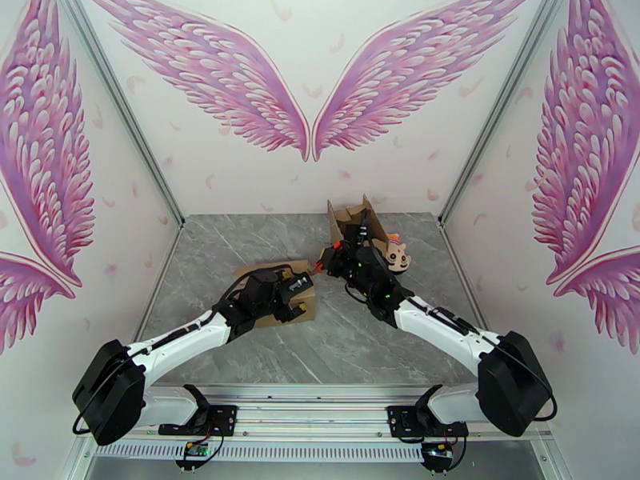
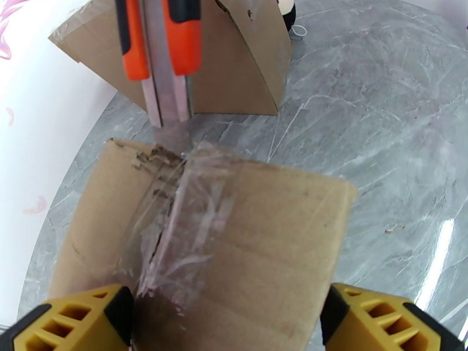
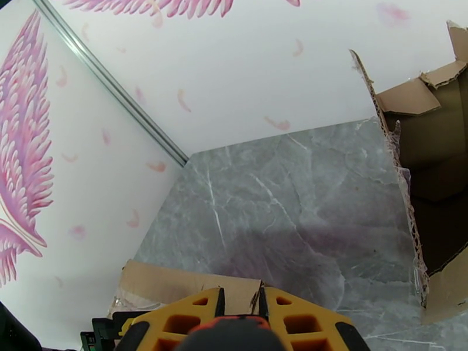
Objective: Unpack the express box
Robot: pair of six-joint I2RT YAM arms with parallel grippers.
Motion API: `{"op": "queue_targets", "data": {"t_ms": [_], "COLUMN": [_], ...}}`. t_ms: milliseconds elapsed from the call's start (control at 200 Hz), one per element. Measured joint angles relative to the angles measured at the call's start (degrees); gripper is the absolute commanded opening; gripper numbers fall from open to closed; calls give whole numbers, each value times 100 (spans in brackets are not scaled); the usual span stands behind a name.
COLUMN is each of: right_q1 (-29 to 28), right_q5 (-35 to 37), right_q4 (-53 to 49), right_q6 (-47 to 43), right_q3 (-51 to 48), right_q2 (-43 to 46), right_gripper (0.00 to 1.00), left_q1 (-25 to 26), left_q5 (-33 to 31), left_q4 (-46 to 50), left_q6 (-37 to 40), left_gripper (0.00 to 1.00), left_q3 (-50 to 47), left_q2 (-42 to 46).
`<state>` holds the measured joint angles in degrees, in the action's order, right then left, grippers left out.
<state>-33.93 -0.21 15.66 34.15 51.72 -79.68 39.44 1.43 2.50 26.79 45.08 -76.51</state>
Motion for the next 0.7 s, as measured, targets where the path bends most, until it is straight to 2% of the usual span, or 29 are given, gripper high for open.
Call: {"op": "queue_targets", "data": {"t_ms": [700], "right_q1": [-284], "right_q5": [595], "right_q4": [-754], "right_q6": [136], "right_q3": [-55], "right_q2": [492], "right_gripper": [0], "left_q1": [114], "left_q5": [87], "left_q4": [-68], "left_q6": [-107], "left_gripper": [84], "left_q3": [-127], "left_q2": [96]}}
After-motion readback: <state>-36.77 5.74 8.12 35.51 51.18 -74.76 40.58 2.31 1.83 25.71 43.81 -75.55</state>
